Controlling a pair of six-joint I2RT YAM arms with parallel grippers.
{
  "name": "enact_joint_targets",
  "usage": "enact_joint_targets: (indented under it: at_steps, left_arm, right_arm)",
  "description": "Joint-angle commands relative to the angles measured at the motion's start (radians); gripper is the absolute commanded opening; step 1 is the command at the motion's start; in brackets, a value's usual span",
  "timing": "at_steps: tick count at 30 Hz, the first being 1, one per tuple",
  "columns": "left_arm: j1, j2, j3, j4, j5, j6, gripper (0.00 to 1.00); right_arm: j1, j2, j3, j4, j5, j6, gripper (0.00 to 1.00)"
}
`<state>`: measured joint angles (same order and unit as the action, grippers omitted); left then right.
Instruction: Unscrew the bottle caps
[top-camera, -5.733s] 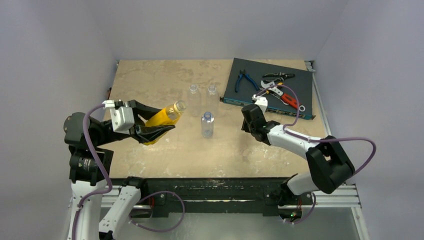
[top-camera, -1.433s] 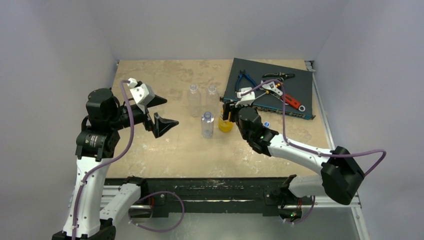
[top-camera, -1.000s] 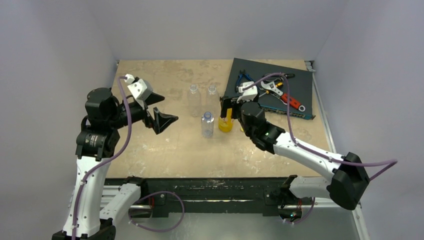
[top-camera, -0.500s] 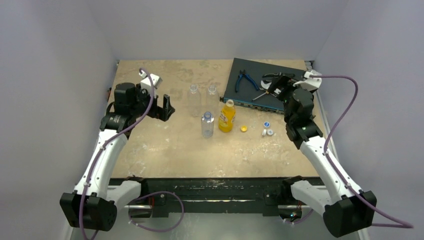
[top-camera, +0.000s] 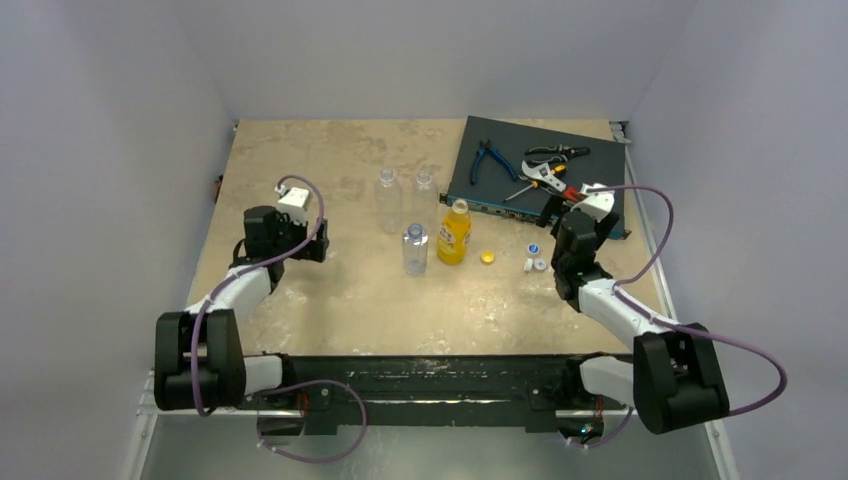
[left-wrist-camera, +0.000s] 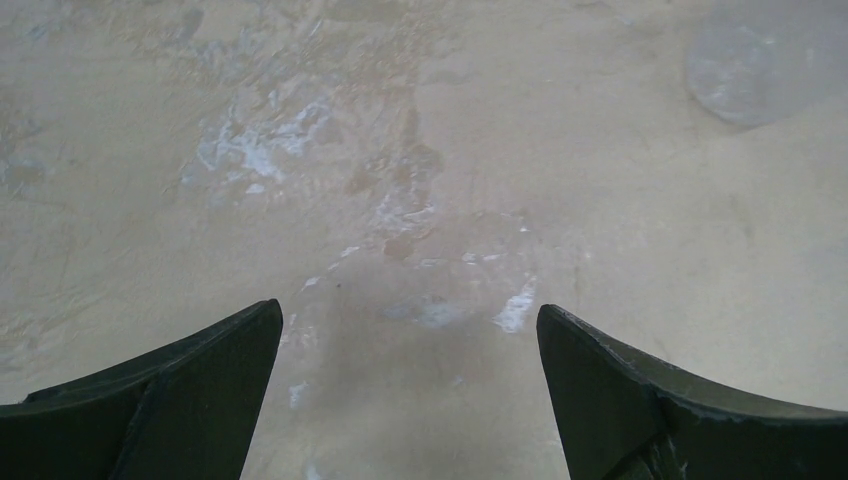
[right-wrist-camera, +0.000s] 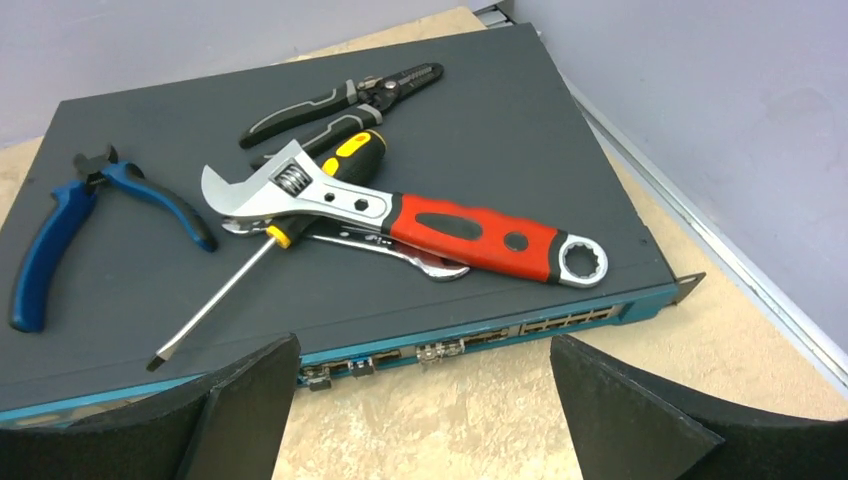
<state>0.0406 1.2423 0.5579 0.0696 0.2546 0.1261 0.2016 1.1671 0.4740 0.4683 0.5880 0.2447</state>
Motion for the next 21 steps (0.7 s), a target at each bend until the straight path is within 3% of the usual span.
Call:
enact_joint_targets:
  at_steps: [1, 5, 11, 15, 17, 21]
  left_arm:
    - [0.053, 0.077, -0.07, 0.355, 0.013, -0.024, 1.0]
    - [0.052, 0.138, -0.133, 0.558, 0.031, -0.106, 1.0]
    - [0.052, 0.193, -0.276, 0.91, -0.019, -0.098, 1.0]
    - [0.052, 0.222, -0.258, 0.928, -0.047, -0.118, 1.0]
    - [0.052, 0.235, -0.263, 0.96, -0.046, -0.143, 1.0]
    - [0.051, 0.235, -0.269, 0.972, -0.045, -0.192, 1.0]
  right_arm:
    - [-0.002, 0.046, -0.027, 0.268, 0.023, -0.088, 0.99]
    - [-0.002, 0.149, -0.064, 0.413, -0.012, -0.127, 0.99]
    - [-0.004, 0.255, -0.111, 0.642, -0.004, -0.172, 0.99]
    - [-0.013, 0.335, -0.077, 0.672, -0.035, -0.194, 0.99]
    - [-0.031, 0.334, -0.032, 0.555, -0.067, -0.158, 0.99]
    - [-0.041, 0.316, -0.081, 0.639, -0.082, -0.153, 0.99]
